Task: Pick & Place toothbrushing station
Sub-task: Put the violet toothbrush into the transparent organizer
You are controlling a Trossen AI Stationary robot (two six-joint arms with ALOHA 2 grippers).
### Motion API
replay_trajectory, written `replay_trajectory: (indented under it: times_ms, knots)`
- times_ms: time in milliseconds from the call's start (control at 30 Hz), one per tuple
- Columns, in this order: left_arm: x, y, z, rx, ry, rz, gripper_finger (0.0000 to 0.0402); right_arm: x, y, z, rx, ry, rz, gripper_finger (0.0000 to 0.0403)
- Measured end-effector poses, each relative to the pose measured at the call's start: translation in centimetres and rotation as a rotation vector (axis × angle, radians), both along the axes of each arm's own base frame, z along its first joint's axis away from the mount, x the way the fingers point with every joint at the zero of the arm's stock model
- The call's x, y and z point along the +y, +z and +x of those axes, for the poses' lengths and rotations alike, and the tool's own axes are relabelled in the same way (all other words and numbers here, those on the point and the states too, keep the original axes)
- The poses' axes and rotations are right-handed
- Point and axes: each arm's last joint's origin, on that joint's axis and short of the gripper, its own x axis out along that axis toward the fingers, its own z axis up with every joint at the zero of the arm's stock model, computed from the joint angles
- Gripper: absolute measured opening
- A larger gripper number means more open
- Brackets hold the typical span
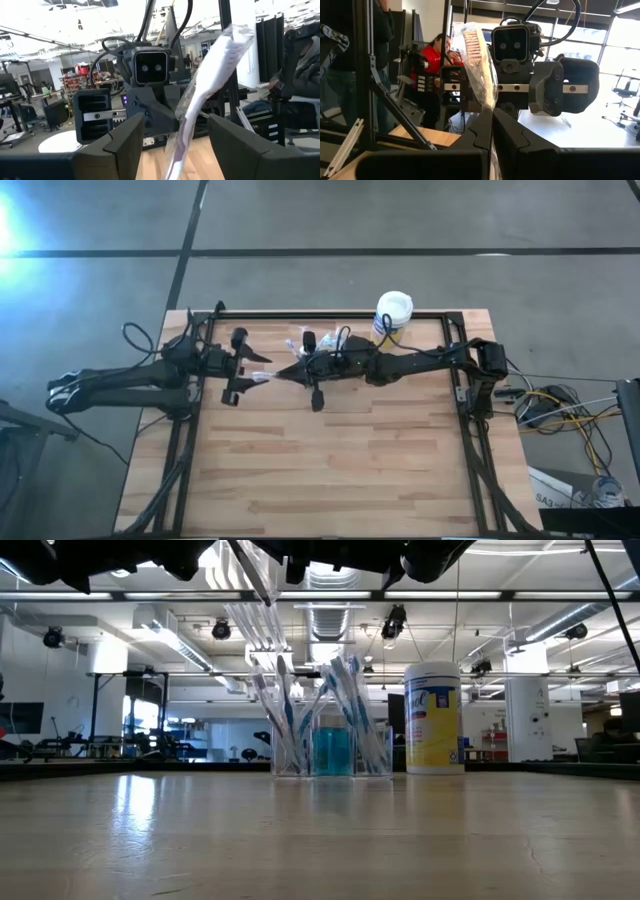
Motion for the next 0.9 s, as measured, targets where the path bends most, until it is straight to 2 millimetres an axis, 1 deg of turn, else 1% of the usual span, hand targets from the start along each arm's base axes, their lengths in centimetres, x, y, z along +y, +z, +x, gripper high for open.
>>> replay_trajectory:
  times_ms: [367, 500, 567, 667, 867, 900]
  knots:
    - [0.25, -0.11, 0.9, -0.023, 0.002, -0.006, 0.022, -0.02, 0.0, 0.0, -0.001, -0.002, -0.003, 0.0008]
    - [0.28, -0.1, 0.99, -0.029, 0.003, -0.004, 0.0205, -0.02, 0.0, 0.0, -0.001, -0.001, -0.004, 0.0008]
    - [0.28, -0.06, 0.99, -0.034, 0.003, -0.003, 0.0186, -0.02, -0.02, -0.01, 0.0, -0.001, -0.003, 0.0008]
    - [0.26, 0.11, 0.93, -0.053, 0.003, 0.002, 0.0145, -0.02, -0.02, -0.01, 0.0, -0.002, -0.003, 0.0008]
    - [0.22, 0.09, 0.95, -0.051, -0.014, 0.006, 0.0033, -0.02, -0.04, 0.0, 0.002, -0.002, -0.003, 0.0008]
    - [0.21, 0.09, 0.94, -0.051, -0.016, 0.006, 0.0021, -0.02, -0.04, 0.0, 0.002, -0.001, -0.004, 0.0008]
